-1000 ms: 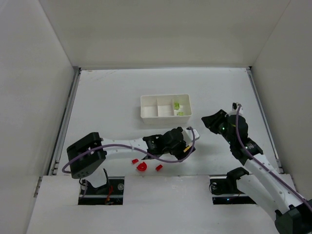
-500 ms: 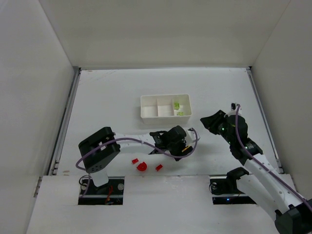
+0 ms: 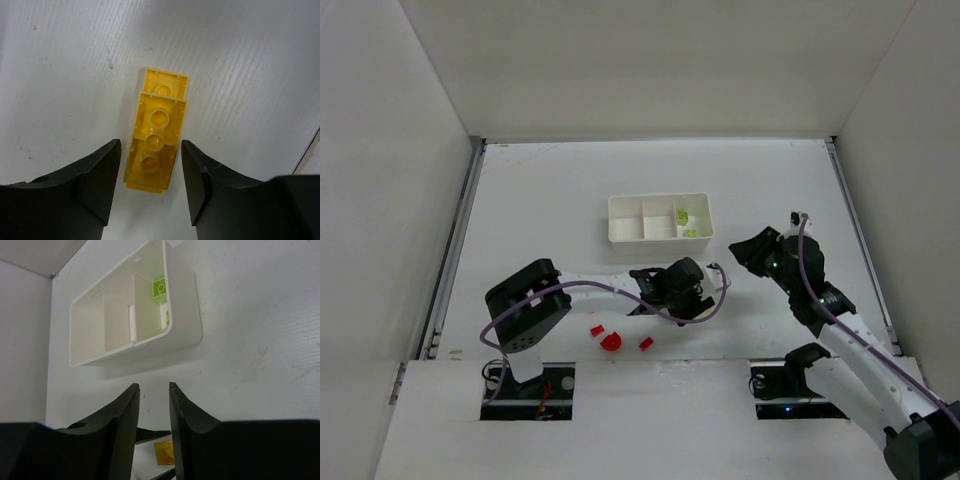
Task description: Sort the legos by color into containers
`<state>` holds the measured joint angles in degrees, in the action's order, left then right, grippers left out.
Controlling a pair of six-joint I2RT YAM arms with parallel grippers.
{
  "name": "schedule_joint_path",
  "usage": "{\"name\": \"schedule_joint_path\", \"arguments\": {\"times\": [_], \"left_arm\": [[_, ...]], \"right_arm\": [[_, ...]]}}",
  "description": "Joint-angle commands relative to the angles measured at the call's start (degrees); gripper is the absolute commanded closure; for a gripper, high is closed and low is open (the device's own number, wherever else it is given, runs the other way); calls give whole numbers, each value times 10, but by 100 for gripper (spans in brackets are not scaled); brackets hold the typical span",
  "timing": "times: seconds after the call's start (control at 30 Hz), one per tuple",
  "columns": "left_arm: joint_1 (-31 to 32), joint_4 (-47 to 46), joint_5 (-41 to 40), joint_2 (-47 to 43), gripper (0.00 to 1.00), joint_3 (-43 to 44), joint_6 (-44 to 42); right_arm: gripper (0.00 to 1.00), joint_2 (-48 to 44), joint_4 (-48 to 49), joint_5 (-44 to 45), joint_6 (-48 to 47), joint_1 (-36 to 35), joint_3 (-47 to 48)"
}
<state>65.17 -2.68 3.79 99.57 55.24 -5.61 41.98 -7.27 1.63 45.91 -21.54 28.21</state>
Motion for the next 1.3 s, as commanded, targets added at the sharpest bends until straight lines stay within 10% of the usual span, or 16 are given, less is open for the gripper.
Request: {"name": "schedule_joint_path", "arguments": {"times": [0.0,0.53,1.27], "left_arm": [[4,-8,-9,-30,51,17,-12],[36,-15,-55,-39,52,24,-42],[3,-51,-111,-137,86,-28,-41]], "right_arm": [[64,0,31,-3,-1,-8,-4],[64,-12,30,-7,-2,-13,-10],[64,-25,24,-16,-2,-16,-8]]}}
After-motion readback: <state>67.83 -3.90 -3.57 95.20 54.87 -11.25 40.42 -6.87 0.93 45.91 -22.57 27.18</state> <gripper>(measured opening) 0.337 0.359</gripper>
